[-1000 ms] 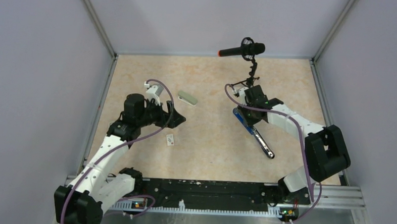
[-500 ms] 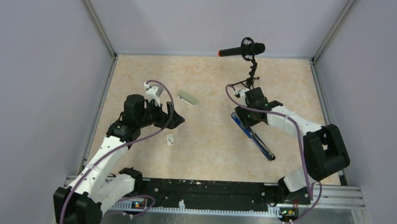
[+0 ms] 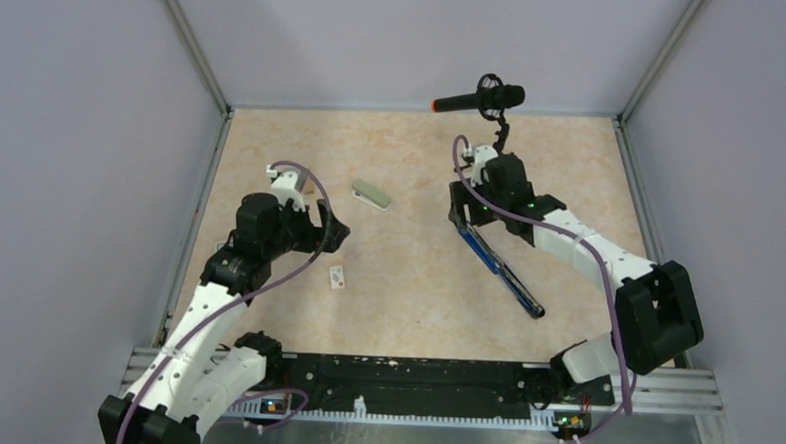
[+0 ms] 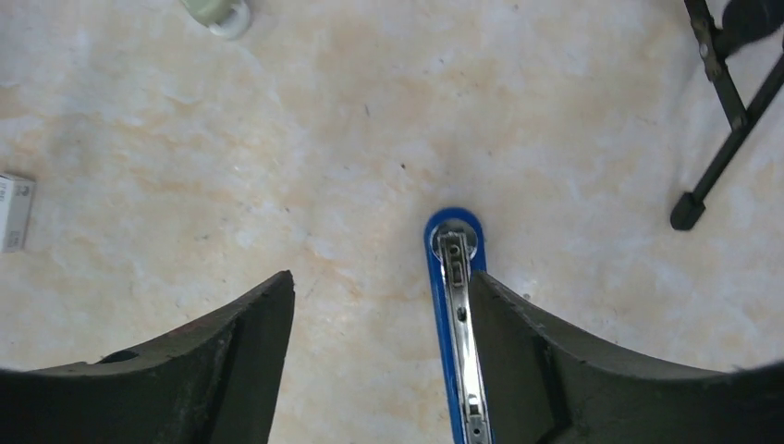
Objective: Load the staples into the stapler
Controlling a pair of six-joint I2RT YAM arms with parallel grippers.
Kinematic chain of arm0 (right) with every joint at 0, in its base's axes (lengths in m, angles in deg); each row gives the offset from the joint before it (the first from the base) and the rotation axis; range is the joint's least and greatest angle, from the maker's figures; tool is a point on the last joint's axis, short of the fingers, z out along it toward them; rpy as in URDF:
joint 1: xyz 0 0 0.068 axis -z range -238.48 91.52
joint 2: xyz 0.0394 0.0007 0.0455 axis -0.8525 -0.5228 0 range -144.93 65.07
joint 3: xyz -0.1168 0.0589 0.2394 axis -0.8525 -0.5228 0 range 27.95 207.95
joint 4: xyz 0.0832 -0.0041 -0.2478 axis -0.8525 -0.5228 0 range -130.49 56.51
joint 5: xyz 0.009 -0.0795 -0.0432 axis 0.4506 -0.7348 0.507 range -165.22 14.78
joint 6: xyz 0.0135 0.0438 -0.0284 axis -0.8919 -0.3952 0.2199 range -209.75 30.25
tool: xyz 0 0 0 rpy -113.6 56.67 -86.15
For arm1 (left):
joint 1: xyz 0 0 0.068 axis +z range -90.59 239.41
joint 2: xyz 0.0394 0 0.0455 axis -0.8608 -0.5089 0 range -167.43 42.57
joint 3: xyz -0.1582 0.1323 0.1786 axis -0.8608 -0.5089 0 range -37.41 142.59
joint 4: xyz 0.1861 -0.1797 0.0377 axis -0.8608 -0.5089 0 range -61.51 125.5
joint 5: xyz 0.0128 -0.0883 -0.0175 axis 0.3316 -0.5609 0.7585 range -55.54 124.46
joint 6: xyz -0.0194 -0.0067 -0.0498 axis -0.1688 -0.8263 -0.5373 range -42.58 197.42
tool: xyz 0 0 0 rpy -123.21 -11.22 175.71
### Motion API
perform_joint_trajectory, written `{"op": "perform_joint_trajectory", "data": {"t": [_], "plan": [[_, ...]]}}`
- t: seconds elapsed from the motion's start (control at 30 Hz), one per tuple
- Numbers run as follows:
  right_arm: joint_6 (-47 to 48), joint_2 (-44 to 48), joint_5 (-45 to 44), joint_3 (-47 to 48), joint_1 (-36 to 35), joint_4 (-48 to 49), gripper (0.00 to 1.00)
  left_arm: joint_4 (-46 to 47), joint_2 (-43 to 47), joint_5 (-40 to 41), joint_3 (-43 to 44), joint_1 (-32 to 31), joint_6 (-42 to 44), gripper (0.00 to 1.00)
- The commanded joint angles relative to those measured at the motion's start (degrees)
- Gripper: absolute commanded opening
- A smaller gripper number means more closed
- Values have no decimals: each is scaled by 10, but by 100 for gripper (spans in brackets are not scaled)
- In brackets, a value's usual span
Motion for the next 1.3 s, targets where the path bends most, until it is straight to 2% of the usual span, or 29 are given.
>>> {"op": "perform_joint_trajectory", "data": {"t": [0.0, 0.2, 0.47, 0.63, 0.8, 0.9, 1.1, 1.27], "plan": [[6, -37, 26, 54, -17, 112, 66, -12, 21, 68, 35, -2, 0, 99], [82, -158, 30, 172, -53, 110, 64, -16, 38, 105, 37, -2, -4, 99], [115, -343, 41, 332, -99, 113, 62, -15, 58, 122, 32, 0, -7, 99], [107, -412, 92, 395, -117, 117, 62, -10, 51, 115, 33, 5, -7, 99], [115, -485, 73, 479, -133, 72, 61, -11, 48, 111, 32, 5, -9, 99], [130, -501, 59, 489, -140, 74, 61, -11, 50, 111, 32, 4, -9, 99], [138, -515, 56, 501, -141, 69, 50, -8, 48, 104, 31, 4, -9, 99], [146, -476, 57, 457, -141, 86, 25, -4, 45, 98, 29, 5, -9, 99]]}}
